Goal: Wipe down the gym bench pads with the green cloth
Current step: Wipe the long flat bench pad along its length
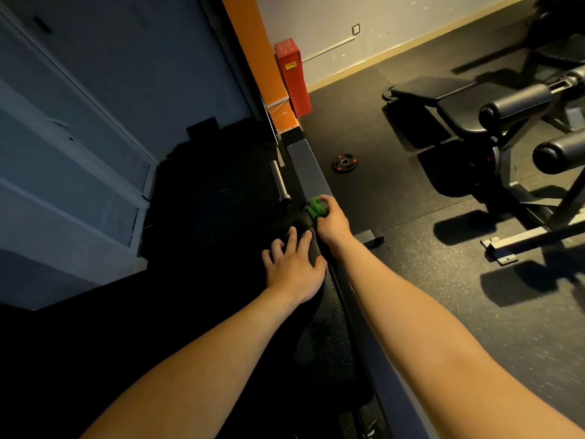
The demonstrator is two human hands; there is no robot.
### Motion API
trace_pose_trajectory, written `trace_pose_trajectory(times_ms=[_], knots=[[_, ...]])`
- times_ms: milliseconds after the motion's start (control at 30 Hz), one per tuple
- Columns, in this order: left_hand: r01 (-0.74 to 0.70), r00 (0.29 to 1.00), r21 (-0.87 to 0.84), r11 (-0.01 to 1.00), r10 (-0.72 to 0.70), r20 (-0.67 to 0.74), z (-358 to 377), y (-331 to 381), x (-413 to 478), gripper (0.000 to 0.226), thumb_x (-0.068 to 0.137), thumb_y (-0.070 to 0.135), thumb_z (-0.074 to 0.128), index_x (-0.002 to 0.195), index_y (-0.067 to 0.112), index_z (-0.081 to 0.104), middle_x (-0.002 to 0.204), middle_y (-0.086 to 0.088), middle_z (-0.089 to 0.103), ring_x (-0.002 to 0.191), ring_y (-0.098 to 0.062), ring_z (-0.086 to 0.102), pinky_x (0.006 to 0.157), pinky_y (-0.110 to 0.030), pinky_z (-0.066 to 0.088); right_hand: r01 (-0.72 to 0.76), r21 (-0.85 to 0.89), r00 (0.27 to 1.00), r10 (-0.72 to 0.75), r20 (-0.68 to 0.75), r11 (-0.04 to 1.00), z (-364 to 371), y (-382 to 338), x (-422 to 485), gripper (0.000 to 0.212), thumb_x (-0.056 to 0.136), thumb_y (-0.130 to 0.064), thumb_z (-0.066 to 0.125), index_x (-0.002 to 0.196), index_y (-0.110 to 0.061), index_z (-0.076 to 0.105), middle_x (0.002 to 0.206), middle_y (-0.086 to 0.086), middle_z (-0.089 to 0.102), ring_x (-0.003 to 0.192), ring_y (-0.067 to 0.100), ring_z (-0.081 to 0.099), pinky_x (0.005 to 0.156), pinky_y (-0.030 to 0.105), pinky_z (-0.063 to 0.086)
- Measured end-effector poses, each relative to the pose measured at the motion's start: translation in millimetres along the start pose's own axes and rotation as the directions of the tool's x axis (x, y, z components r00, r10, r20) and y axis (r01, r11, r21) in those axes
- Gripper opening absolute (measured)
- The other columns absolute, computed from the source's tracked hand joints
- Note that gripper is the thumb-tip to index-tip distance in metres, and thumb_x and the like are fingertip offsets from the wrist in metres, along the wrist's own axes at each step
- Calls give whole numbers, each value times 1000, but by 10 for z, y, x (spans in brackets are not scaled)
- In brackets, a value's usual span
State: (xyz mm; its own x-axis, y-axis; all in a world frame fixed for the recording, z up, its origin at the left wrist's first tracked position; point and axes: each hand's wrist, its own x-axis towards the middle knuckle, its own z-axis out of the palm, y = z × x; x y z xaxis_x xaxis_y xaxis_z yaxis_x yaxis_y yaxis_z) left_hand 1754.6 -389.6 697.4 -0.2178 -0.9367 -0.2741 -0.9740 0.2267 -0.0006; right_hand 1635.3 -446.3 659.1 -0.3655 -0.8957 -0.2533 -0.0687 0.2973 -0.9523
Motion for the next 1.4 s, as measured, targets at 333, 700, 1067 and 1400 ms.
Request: trace_pose_trajectory(times_ms=[333,700,1067,1400], knots=[[20,1000,14,1000,-20,-18,39,56,29,67,98,55,30,159,33,12,169,-1,0,149,-35,10,121,-55,6,-25,-50,999,23,-24,998,-152,449,-422,41,87,-6,55,119,-25,72,117,-2,71,111,16,61,91,24,43],[14,999,8,1000,-14,-30,65,9,43,67,97,54,30,159,34,13,168,1,0,147,-33,13,120,-54,9,-36,242,994,10,107,970,-41,-37,-159,54,93,14,39,133,-15,61,105,-8,63,91,3,60,74,13,52],[-39,999,-20,999,39,-5,16,-63,39,67,99,58,31,159,34,13,169,-2,2,148,-36,12,122,-51,10,59,103,997,-54,-48,993,-232,586,-893,54,77,13,49,108,-25,70,116,-2,68,107,9,61,93,14,45],[-309,936,-107,945,282,-212,210,-183,-571,63,92,54,48,149,30,39,159,-1,25,141,-27,20,117,-45,17,35,64,980,-22,-196,997,-415,822,-1656,39,70,14,48,70,-23,63,69,-19,61,69,-2,53,71,22,44]])
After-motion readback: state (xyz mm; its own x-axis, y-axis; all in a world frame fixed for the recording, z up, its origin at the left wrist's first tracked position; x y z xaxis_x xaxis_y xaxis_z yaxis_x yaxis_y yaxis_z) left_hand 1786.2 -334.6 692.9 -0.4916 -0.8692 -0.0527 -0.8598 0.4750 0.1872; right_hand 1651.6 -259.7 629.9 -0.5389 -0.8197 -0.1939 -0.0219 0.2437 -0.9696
